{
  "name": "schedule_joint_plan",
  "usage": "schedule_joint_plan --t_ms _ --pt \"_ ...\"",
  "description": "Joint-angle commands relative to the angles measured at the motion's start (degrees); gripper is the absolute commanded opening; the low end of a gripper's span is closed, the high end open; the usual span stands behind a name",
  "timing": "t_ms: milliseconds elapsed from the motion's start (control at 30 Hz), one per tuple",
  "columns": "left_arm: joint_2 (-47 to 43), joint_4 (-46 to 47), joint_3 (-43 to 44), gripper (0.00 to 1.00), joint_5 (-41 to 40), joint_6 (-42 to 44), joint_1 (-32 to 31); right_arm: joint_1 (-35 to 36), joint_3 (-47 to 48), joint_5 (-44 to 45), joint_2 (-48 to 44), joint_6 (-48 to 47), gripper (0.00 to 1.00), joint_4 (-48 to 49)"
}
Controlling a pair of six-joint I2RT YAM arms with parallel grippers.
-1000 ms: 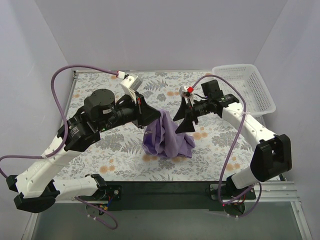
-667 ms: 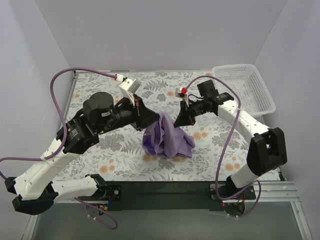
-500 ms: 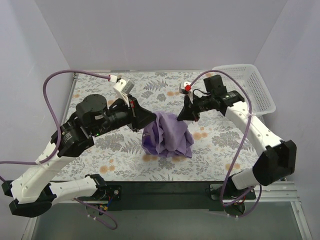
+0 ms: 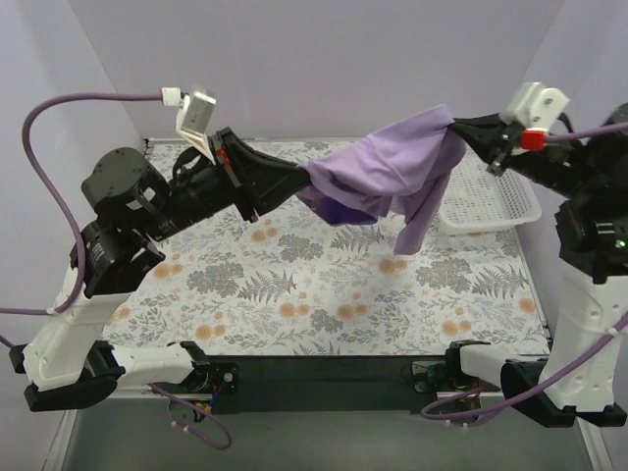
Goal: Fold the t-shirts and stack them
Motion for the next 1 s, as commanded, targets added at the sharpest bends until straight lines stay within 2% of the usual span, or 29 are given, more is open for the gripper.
schedule_joint_plan --t_ms 0,100,200,367,400,467,533,567,633,667,700,767,800,833,867,900,933,967 --pt "4.54 4.24 9.43 0.0 8.87 -3.49 0.28 -7.05 10.33 -9.98 -0.31 7.39 0.01 6.7" --pt "3.94 5.82 9.28 0.0 9.5 -6.31 0.37 -10.84 12.1 -15.51 -1.02 14.34 0.01 12.06" --pt "-1.77 8.72 0.94 0.0 6.35 -7.46 0.28 -12.25 7.63 -20.63 -1.28 20.6 0.01 16.81" --pt "-14.67 8.82 -14.08 0.0 -7.88 -8.07 0.28 -12.25 -2.47 -24.5 0.29 25.43 0.01 22.7" --pt "-16.27 8.46 -18.89 0.0 -10.25 -8.51 0.28 -12.17 -7.71 -26.59 0.56 30.32 0.01 28.38" --pt "-20.04 6.8 -22.97 0.0 -18.23 -9.3 0.28 -10.33 -12.05 -26.97 1.79 33.69 0.01 32.55" --pt "-21.47 4.52 -28.32 0.0 -23.7 -10.53 0.28 -7.87 -15.83 -22.94 3.45 31.61 0.01 31.79" --pt "-21.99 3.98 -30.09 0.0 -26.16 -10.79 0.28 -1.68 -16.02 -20.58 6.16 28.9 0.01 29.6" --pt "-21.65 2.23 -33.42 0.0 -35.73 -11.32 0.28 6.94 -14.46 -10.83 9.86 20.55 0.01 23.18" --pt "-20.43 1.7 -34.23 0.0 -39.94 -11.24 0.28 9.34 -12.96 -7.4 15.1 16.61 0.01 21.33" --pt "-19.63 0.91 -34.76 0.0 -47.81 -11.67 0.28 11.54 -11.12 0.72 18.29 15.44 0.01 18.36" --pt "-16.91 1.25 -37.3 0.0 -55.59 -10.97 0.81 14.73 -2.17 12.0 29.35 15.85 0.22 16.93" --pt "-16.03 2.04 -38.53 0.0 -59.02 -10.89 1.77 14.9 1.17 21.63 32.87 15.95 0.37 16.4" --pt "-14.02 5.26 -39.59 0.0 -58.27 -9.14 6.91 15.25 2.77 26.68 35.43 15.43 0.67 16.65" --pt "-12.78 5.38 -40.9 0.0 -55.31 -10.26 11.31 15.26 3.91 33.78 38.68 14.73 0.76 17.01" --pt "-11.47 5.91 -41.61 0.0 -50.14 -10.53 16.67 15.17 3.75 35.51 39.66 14.63 0.8 16.49" --pt "-9.02 7.91 -42.49 0.0 -39.39 -11.4 27.6 14.56 2.71 35.7 39.33 14.37 0.83 16.31" --pt "-7.51 8.72 -44.5 0.0 -33.54 -12.02 32.49 14.03 -2.09 33.44 38.28 14.37 0.83 16.31"
